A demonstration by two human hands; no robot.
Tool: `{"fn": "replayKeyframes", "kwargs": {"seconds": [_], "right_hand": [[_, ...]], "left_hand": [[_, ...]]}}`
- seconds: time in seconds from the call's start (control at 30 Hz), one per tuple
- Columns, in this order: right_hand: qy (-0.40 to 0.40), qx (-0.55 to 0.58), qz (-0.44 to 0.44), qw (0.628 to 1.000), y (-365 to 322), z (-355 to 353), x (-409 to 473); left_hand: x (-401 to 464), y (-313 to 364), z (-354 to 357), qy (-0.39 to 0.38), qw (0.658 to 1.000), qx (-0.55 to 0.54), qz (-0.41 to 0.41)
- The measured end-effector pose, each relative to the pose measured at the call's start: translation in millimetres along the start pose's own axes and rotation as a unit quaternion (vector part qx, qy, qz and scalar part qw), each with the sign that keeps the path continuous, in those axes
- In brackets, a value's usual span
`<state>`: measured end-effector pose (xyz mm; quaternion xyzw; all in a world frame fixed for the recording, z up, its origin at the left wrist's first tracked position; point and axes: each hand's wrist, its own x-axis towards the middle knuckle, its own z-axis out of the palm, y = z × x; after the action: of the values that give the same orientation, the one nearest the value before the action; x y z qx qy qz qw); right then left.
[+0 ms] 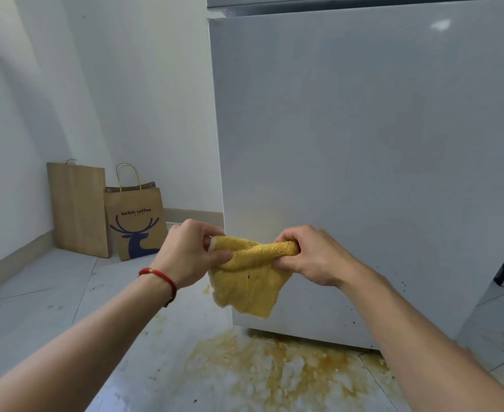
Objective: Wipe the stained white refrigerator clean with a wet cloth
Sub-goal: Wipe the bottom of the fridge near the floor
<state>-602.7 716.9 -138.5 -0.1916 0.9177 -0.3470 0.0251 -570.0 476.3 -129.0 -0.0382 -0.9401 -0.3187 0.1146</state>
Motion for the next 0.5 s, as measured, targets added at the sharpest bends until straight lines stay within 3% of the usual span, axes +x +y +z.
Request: {"fn": "replayKeyframes", "kwargs": {"seconds": [0.07, 0.17, 0.2, 0.3, 0.43, 0.5], "right_hand": [[0.029, -0.016, -0.003, 0.999, -1.1, 1.8, 0.8], [0.019, 0.139, 0.035, 0.99, 5.0, 0.0, -0.3], [0.016, 0.208, 0.055, 0.976, 7.9, 0.8, -1.4], [-0.002, 0.361, 0.1, 0.927, 11.9, 11.5, -3.7], [0.011, 0.511, 0.136, 0.849, 11.7, 28.7, -1.8], [-0.039, 0.562, 0.154, 0.811, 14.1, 37.4, -5.0]], "left_hand": [[2.5, 0.2, 3.8, 0.025, 0.999, 0.045, -0.007], [9.9, -4.7, 2.4, -0.049, 0.996, -0.037, -0.066], [10.8, -5.0, 3.3, -0.089, 0.983, -0.132, -0.095], [6.1, 1.5, 11.1, -0.137, 0.897, -0.375, -0.187], [2.4, 5.8, 33.3, -0.123, 0.885, -0.388, -0.227], [6.8, 5.4, 40.5, -0.089, 0.882, -0.403, -0.226]]}}
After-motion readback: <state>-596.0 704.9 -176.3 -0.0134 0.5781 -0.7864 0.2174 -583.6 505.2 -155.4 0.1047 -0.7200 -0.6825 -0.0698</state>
